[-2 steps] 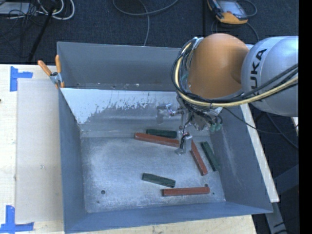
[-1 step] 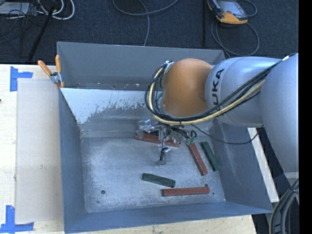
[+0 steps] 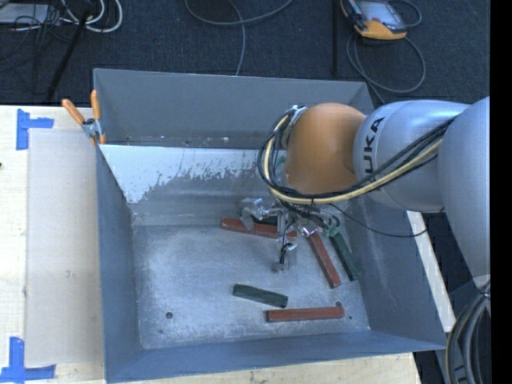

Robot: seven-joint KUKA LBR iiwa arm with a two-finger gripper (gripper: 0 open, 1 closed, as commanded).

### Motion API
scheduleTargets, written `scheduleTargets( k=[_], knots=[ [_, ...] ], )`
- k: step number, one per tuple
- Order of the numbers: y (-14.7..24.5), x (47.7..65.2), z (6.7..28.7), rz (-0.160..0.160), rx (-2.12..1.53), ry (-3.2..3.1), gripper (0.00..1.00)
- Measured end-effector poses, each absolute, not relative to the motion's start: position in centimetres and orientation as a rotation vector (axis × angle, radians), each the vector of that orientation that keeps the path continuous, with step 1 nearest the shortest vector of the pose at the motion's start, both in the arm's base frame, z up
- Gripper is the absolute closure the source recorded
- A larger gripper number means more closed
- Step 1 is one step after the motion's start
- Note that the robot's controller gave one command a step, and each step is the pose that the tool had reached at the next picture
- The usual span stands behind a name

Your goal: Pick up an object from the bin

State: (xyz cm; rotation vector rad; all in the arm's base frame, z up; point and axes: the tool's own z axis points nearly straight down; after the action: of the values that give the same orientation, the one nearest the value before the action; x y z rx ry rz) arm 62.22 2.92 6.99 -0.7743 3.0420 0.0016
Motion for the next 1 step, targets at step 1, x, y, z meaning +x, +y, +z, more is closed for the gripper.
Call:
scheduleTargets(
  k=[1],
  knots=[
    [0.78, 62.07, 7.08, 0.002, -0.596, 3.082, 0.00]
  ],
)
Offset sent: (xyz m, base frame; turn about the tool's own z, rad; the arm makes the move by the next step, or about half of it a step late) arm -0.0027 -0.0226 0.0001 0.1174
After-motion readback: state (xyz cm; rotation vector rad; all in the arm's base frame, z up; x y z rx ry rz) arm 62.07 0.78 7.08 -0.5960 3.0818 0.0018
